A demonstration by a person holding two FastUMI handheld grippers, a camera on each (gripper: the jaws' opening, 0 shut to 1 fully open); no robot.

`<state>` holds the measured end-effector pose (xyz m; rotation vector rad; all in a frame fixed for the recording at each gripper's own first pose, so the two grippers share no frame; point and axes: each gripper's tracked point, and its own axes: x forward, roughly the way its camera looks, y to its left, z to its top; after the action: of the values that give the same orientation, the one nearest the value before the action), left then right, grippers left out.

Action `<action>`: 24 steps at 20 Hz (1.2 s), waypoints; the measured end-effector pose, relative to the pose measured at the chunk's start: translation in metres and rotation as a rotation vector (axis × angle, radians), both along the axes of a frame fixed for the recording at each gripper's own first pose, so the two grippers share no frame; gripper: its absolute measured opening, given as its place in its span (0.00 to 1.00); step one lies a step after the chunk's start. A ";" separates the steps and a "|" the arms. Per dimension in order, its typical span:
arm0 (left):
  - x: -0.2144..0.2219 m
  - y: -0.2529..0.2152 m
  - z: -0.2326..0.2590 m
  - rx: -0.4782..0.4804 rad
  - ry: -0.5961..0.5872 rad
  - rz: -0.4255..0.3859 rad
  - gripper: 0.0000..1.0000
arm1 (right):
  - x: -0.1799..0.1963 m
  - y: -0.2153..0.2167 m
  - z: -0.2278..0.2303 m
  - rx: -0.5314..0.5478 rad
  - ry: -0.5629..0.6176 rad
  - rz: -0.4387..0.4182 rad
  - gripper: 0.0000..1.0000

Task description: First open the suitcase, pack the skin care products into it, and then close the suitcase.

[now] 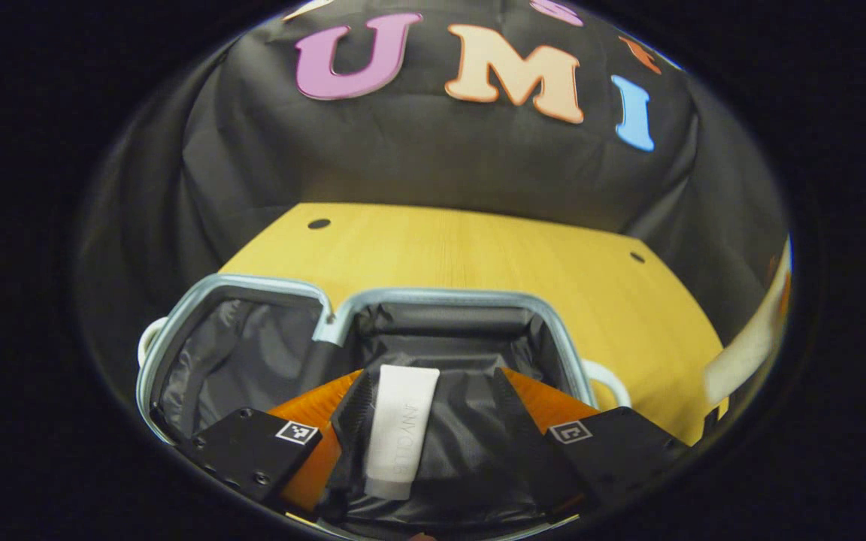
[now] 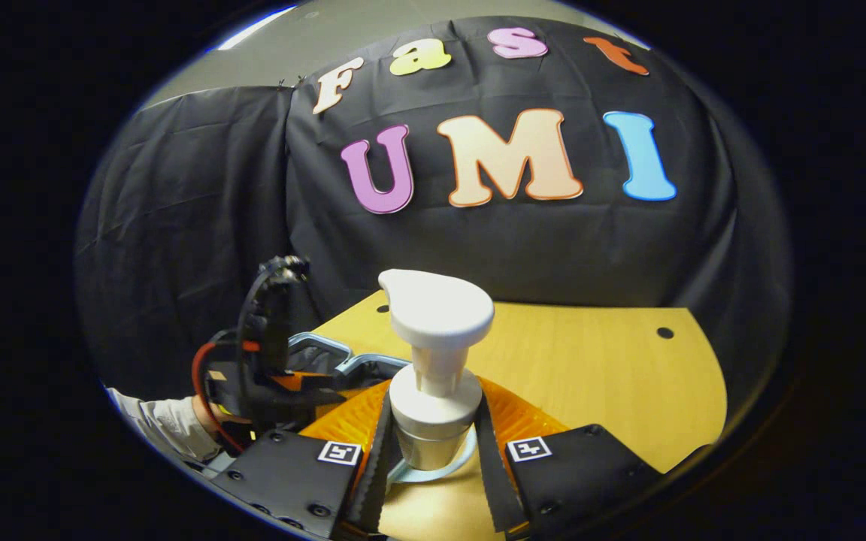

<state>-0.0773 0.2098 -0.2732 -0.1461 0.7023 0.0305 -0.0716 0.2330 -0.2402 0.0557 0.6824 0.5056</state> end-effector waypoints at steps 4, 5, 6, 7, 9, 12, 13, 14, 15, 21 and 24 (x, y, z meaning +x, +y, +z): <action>-0.006 0.062 0.041 0.038 -0.083 0.042 0.95 | -0.018 0.049 -0.045 0.023 0.146 0.029 0.56; -0.007 0.078 0.048 0.045 -0.104 0.059 0.95 | -0.025 0.060 -0.057 0.026 0.192 0.030 0.56; -0.011 0.094 0.053 0.044 -0.111 0.080 0.95 | -0.032 0.069 -0.069 0.027 0.236 0.025 0.54; -0.015 0.109 0.056 0.036 -0.113 0.099 0.95 | -0.039 0.076 -0.082 0.023 0.280 0.021 0.56; -0.023 0.138 0.056 0.031 -0.111 0.129 0.95 | -0.052 0.089 -0.107 0.011 0.352 0.006 0.56; -0.040 0.180 0.050 0.061 -0.090 0.161 0.95 | -0.067 0.103 -0.136 -0.040 0.405 -0.013 0.56; -0.045 0.193 0.048 0.065 -0.085 0.173 0.96 | -0.070 0.104 -0.142 -0.060 0.412 -0.020 0.56; -0.050 0.205 0.046 0.067 -0.079 0.184 0.95 | -0.072 0.106 -0.148 -0.080 0.418 -0.028 0.56; -0.054 0.216 0.044 0.068 -0.073 0.196 0.95 | -0.075 0.107 -0.154 -0.097 0.429 -0.037 0.56; -0.064 0.274 0.027 0.073 -0.045 0.258 0.95 | -0.054 0.109 -0.168 -0.152 0.388 -0.131 0.58; -0.068 0.303 0.011 0.072 -0.003 0.289 0.96 | -0.046 0.104 -0.183 -0.197 0.381 -0.170 0.59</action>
<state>-0.1451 0.5131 -0.2621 -0.1779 0.6723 0.3316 -0.1180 0.3371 -0.4231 0.0241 1.0873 0.2631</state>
